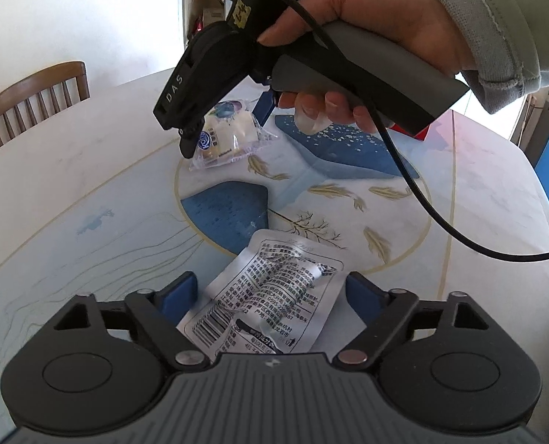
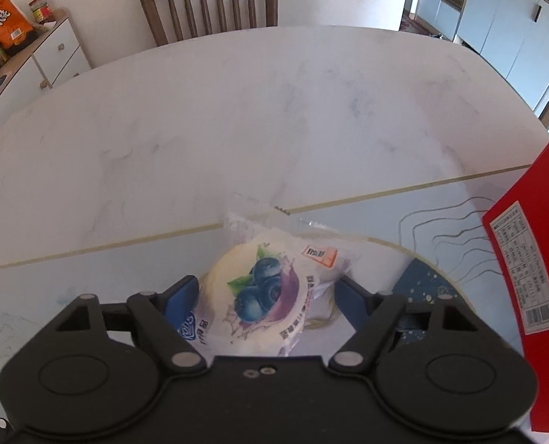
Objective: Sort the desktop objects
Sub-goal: 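Grasp the white printed sachet with left gripper while right grasps the blueberry bread bag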
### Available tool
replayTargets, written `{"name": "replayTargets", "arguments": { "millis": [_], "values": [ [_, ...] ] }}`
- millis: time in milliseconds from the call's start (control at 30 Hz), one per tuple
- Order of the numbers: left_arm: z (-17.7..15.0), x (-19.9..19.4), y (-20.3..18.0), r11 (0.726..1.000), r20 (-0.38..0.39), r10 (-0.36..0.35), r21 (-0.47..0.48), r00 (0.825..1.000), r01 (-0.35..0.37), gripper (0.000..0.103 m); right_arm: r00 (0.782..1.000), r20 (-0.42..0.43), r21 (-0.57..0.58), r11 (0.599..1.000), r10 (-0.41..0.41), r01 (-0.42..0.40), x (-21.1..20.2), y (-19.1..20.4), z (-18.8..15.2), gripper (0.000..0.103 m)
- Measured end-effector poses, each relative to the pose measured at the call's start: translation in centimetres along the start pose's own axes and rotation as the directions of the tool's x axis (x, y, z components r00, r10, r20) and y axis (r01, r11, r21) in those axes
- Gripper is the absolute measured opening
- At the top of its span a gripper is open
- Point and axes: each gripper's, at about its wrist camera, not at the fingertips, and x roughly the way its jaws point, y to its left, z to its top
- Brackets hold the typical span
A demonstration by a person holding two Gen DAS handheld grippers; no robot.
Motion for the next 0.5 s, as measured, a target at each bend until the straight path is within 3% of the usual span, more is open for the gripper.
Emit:
{"name": "replayTargets", "arguments": {
  "millis": [100, 233, 500],
  "values": [
    [0.0, -0.2, -0.4, 1.000, 0.002, 0.009, -0.001, 1.000, -0.009, 0.074, 1.000, 0.000, -0.007, 1.000, -0.002, 0.002, -0.1, 0.0, -0.2, 0.068],
    [-0.3, -0.4, -0.8, 1.000, 0.003, 0.014, -0.022, 1.000, -0.014, 0.072, 1.000, 0.003, -0.016, 1.000, 0.010, -0.010, -0.6, -0.3, -0.6, 0.053],
    [-0.7, -0.6, -1.4, 0.993, 0.007, 0.034, -0.111, 0.999, -0.033, 0.071, 0.999, 0.002, -0.030, 0.999, 0.032, -0.032, -1.4, -1.8, -1.7, 0.049]
  ]
}}
